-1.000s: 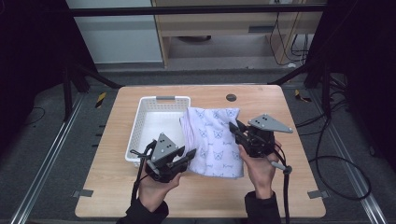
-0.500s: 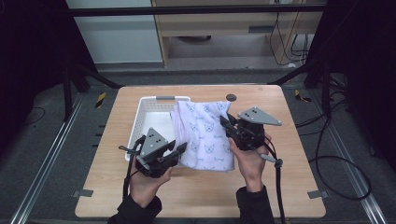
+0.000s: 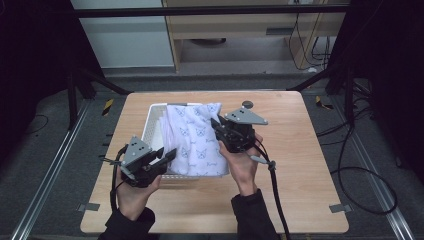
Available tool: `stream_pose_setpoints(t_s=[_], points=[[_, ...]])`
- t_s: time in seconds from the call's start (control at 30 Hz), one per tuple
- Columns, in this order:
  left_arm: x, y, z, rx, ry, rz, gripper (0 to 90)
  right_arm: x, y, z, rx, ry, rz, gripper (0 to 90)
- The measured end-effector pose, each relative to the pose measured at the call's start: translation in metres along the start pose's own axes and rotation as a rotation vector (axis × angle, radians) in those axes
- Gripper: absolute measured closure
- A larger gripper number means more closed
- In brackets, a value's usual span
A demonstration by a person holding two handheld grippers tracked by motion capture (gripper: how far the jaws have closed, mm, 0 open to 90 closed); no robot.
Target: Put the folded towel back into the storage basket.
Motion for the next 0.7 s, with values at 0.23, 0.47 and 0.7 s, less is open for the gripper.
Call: stream_pose_setpoints(t_s=[0.23, 0.47, 0.7], points=[[-0.024, -0.005, -0.008, 0.005, -0.02, 0.043, 73.3, -0.012, 0.021, -0.001, -0.015, -0.018, 0.013, 77.0], [-0.042, -0.009, -0.009, 0.017, -0.043, 0.073, 73.3, -0.022, 0.043, -0.005, -0.031, -0.031, 0.027, 77.0], [-0.057, -0.005, -0.015, 0.0, -0.033, 0.107, 73.3, -0.026, 0.062, -0.011, -0.035, -0.034, 0.04, 77.0]])
Point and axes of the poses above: each handheld gripper's, and its own axes: y roughly forward along the jaws, z roughly out of its top, x roughly to its right, the point moved 5 cm from there along y, roughly forward along the jaws, and after that the axes turned 15 degrees about x, right-handed, at the moved point
